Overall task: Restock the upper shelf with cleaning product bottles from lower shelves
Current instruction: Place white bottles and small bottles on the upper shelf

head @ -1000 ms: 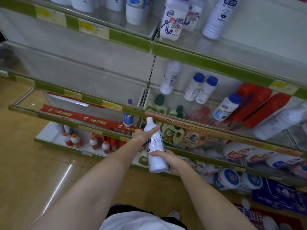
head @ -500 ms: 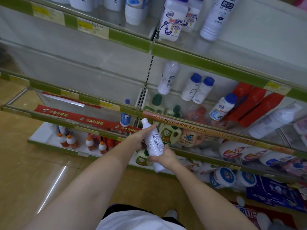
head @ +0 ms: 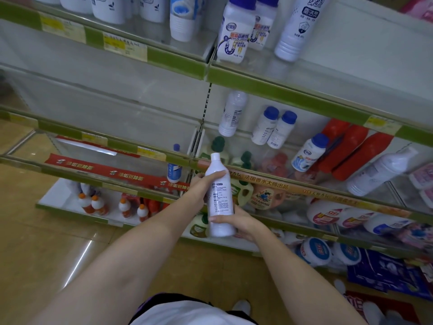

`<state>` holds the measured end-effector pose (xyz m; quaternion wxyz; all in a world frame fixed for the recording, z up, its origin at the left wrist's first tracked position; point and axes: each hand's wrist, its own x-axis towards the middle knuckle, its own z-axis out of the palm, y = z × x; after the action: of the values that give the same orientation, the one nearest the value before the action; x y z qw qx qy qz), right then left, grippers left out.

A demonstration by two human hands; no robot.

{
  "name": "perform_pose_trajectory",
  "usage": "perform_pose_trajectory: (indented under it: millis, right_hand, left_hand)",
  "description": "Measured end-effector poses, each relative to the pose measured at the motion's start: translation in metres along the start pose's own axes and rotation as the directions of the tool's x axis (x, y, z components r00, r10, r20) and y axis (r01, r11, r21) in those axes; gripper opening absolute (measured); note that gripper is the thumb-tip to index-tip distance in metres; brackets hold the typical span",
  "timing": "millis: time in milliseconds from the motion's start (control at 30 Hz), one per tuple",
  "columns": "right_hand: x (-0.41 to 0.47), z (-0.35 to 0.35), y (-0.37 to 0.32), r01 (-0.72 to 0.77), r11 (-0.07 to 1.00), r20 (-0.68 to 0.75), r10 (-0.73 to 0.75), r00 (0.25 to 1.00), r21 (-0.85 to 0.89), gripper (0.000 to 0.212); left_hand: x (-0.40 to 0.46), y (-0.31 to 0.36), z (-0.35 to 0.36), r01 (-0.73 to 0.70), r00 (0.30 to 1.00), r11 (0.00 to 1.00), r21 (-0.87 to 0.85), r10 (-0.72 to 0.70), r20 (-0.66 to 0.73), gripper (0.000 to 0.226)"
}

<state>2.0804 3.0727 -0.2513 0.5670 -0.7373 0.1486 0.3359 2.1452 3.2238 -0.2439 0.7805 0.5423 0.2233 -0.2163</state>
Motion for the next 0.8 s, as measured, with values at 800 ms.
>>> perform_pose_trajectory:
  millis: [800]
  right_hand:
    - [-0.01,-0.007,0.02,0.018,0.997,-0.003,-0.018,1.0,-0.075,0.076]
  left_hand:
    - [-0.012,0.001,0.001,0.038,0.99,0.992,0.118,-0.053,0.13,0.064]
